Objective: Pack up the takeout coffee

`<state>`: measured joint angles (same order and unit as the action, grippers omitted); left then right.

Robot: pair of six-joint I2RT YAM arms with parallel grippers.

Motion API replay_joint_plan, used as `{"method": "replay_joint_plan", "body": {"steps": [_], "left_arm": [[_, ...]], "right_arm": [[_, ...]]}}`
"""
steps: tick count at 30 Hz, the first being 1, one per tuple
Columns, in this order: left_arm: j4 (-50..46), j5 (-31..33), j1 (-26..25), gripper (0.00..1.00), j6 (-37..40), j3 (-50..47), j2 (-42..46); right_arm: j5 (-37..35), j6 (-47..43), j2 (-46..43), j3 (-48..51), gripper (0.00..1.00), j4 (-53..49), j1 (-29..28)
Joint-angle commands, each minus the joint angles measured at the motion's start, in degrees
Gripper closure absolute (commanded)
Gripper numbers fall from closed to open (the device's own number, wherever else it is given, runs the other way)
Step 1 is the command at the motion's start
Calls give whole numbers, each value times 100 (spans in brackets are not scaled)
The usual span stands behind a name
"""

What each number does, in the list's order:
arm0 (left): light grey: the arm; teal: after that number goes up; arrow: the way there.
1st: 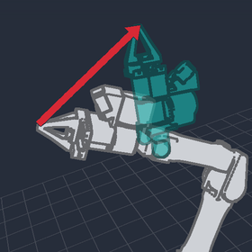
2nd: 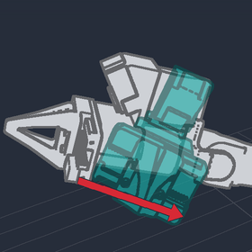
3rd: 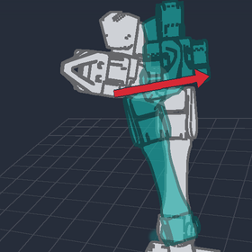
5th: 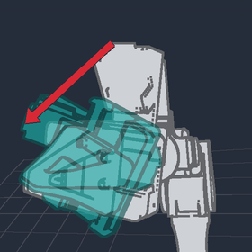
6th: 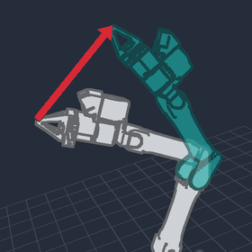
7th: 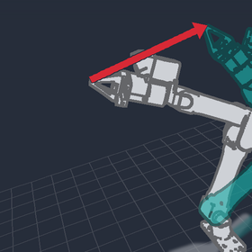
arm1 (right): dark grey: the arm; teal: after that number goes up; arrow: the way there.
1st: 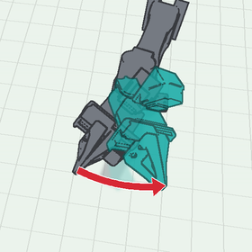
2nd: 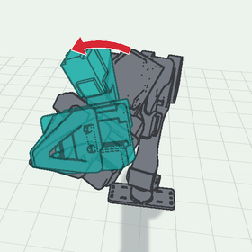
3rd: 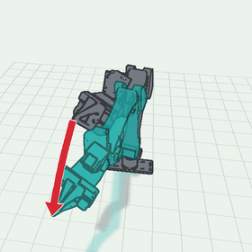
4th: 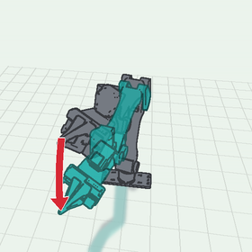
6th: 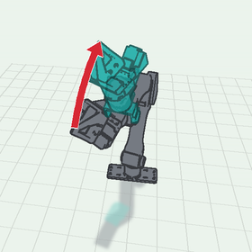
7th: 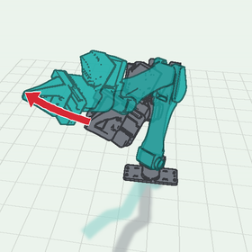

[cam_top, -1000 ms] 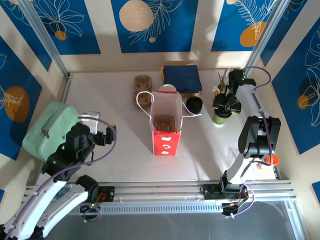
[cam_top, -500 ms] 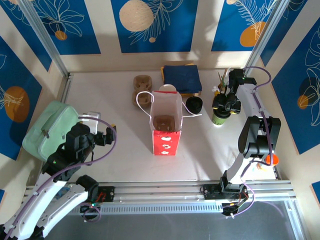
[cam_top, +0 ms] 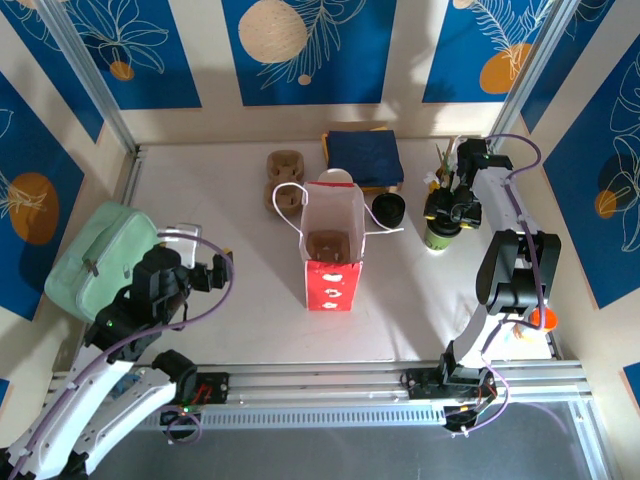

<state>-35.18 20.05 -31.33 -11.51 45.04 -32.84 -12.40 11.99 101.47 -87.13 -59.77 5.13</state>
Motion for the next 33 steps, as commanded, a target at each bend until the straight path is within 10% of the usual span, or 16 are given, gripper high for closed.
{"method": "replay_joint_plan", "body": {"steps": [1, 33], "left_arm": [[-85, 39, -40, 1, 0, -41, -43], [-94, 6, -43, 1, -60, -48, -45]], "right_arm": [[334, -56, 147, -70, 19, -268, 24], [315, -101, 458, -625, 20, -1029, -196]]}}
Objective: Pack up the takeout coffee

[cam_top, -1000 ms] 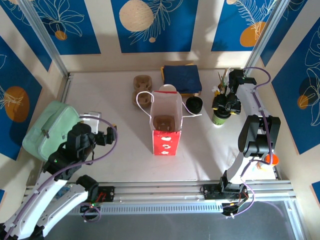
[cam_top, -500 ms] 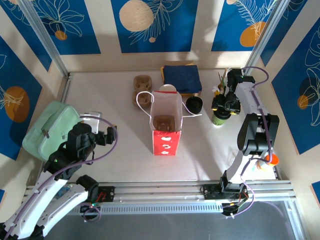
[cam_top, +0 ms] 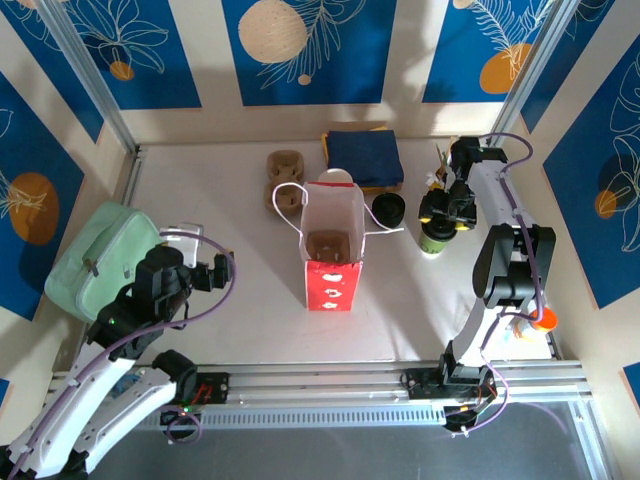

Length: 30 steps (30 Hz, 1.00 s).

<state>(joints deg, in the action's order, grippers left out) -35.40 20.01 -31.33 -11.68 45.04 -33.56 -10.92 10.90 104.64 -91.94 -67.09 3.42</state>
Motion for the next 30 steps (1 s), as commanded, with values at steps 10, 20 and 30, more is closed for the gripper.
{"method": "replay_joint_plan", "body": {"steps": [10, 20, 30], "left_arm": [[-73, 2, -43, 1, -28, -46, 16], [-55, -16, -43, 1, -34, -47, -11], [-55, -24, -44, 0, -44, -56, -10]], "right_arm": [[290, 17, 75, -377, 16, -551, -84], [287, -113, 87, -382, 18, -595, -70], [274, -145, 8, -91, 19, -577, -70]]}}
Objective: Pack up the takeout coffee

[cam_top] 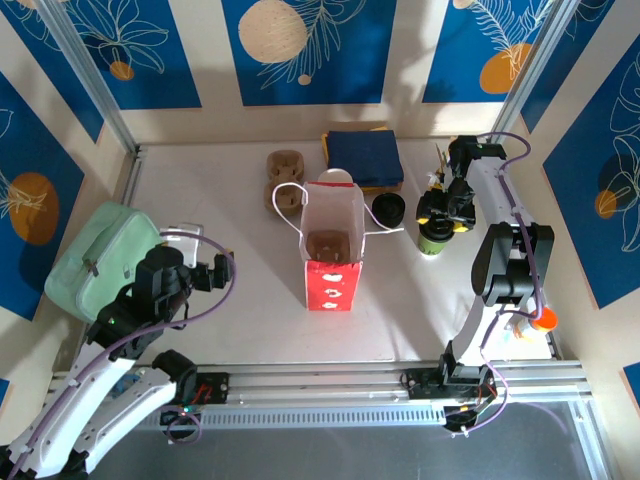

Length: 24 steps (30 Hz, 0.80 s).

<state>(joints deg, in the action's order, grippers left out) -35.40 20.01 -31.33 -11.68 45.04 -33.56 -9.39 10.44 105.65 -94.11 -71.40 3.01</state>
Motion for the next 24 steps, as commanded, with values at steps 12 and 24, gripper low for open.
{"method": "replay_joint_plan", "body": {"steps": [12, 24], "left_arm": [[-64, -49, -46, 0, -74, -65, 3], [-73, -38, -44, 1, -77, -65, -19]], "right_arm": [[148, -221, -97, 240, 21, -68, -59], [-98, -209, 104, 235, 19, -94, -291]]}}
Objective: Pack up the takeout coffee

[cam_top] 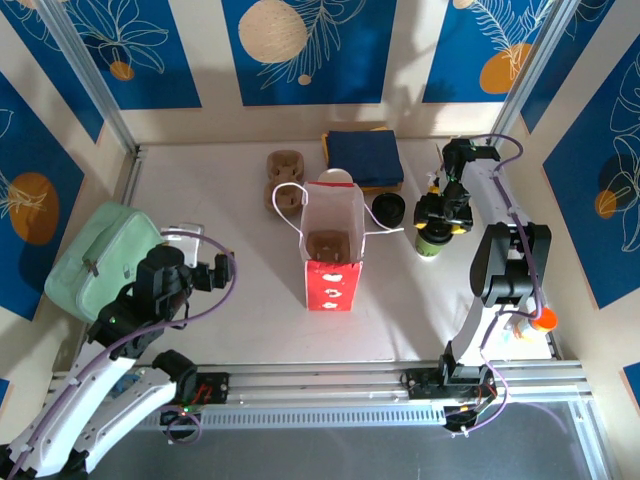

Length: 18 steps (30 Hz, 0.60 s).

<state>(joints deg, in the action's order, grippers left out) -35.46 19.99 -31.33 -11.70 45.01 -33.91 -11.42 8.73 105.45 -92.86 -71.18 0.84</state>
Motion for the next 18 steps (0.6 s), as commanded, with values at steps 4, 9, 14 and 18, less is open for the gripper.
{"method": "replay_joint_plan", "body": {"steps": [4, 9, 14, 18], "left_arm": [[-62, -33, -41, 1, -76, -54, 12], [-66, -38, -44, 1, -75, -54, 24], [-66, -56, -45, 1, -78, -54, 15], [-66, -64, -42, 1, -108, -54, 25]], "right_arm": [[103, 37, 169, 82, 24, -141, -98], [114, 174, 144, -61, 30, -331, -165], [37, 480, -3, -335, 30, -850, -379], [36, 709, -211, -544, 30, -1260, -582]]}}
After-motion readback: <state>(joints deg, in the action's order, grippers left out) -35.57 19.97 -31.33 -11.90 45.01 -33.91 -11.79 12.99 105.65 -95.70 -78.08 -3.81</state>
